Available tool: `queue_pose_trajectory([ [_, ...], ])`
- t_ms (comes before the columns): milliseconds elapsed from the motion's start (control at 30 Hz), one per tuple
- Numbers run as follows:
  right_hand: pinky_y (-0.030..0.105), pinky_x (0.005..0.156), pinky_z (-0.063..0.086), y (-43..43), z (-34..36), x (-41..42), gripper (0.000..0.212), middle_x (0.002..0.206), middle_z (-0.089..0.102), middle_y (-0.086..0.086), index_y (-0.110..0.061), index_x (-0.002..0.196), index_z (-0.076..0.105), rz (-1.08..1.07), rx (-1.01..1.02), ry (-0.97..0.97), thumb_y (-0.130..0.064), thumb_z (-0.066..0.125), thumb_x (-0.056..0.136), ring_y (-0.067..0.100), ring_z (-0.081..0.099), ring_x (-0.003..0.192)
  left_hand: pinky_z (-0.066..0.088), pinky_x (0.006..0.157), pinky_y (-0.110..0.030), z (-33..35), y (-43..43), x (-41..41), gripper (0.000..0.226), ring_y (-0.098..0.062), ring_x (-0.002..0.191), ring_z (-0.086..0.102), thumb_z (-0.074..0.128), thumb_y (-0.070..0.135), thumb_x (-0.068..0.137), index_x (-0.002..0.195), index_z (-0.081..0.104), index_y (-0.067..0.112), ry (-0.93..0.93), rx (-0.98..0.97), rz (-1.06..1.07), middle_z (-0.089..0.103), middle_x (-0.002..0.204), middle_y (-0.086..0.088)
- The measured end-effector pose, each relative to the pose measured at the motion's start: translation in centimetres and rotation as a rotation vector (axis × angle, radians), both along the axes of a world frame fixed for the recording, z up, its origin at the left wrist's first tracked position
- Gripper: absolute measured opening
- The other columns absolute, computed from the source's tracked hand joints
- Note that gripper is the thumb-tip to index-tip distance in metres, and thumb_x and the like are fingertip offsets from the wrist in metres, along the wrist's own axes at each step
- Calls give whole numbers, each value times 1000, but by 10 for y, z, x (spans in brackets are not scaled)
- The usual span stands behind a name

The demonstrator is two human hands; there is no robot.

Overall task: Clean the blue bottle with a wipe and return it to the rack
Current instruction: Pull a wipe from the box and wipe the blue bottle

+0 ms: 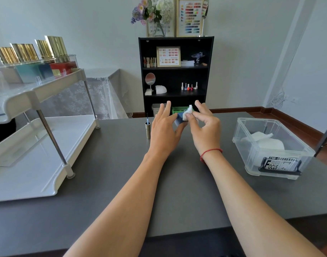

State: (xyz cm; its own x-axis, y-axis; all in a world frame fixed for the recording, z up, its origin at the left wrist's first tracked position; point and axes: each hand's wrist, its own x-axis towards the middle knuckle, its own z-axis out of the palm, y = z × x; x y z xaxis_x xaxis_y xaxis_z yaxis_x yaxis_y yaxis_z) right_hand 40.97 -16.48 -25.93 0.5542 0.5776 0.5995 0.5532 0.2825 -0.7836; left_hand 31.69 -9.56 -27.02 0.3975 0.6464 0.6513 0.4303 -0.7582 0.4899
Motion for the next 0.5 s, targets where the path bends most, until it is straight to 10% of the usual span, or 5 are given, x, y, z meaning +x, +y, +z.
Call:
queue_pose_trajectory([
  [267,33,118,19,-1,0,-1,39,156,27,1,-17,130,55,114,-97,8,-28,56,93,14,13,147,18,116,-45,2,-4,2,30,-23,147,9,60,28,91,120,63,22,2,-45,-35,22,157,-4],
  [500,21,109,21,-1,1,0,30,147,43,3,-11,120,64,47,-70,-19,-20,59,92,14,24,144,12,117,-43,0,-3,1,29,-27,148,7,59,31,91,118,63,23,41,-23,-29,20,158,-6],
])
